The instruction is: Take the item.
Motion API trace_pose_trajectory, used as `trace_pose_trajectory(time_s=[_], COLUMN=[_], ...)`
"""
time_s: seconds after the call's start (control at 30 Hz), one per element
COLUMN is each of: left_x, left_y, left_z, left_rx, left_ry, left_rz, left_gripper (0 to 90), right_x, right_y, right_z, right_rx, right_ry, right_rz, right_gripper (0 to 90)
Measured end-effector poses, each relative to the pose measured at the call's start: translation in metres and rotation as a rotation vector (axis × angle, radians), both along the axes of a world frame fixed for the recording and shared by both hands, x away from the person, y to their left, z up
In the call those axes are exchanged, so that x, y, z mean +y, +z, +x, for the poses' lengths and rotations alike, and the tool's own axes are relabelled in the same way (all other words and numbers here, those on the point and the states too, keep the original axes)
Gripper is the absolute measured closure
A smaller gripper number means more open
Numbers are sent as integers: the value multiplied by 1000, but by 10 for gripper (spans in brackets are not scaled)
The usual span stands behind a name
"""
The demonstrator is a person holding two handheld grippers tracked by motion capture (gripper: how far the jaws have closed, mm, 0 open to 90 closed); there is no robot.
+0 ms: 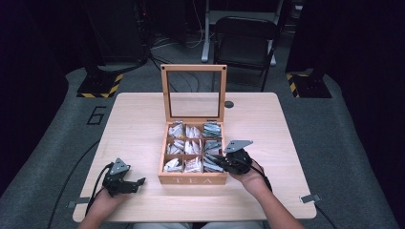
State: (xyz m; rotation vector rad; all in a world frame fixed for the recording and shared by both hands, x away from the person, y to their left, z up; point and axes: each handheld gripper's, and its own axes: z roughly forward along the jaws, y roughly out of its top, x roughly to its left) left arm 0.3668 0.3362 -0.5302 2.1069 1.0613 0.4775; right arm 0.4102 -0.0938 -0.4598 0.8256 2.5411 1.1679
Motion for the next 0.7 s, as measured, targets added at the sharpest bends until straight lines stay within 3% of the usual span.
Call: trace_pose_trajectory(time_s=[0.27, 0.7], left_x=[0, 0], left_y=[0, 0], left_z=[0, 0], left_rx=[1, 0], left_ry=[0, -1], left_rz=[-1, 2], left_gripper=[138, 138], right_x=[7, 11], right_y=[-4, -4], right_z=[2, 1], right_rx=[30, 23], right_ry=[2, 30], right_rz=[5, -5], right_gripper=[812, 891])
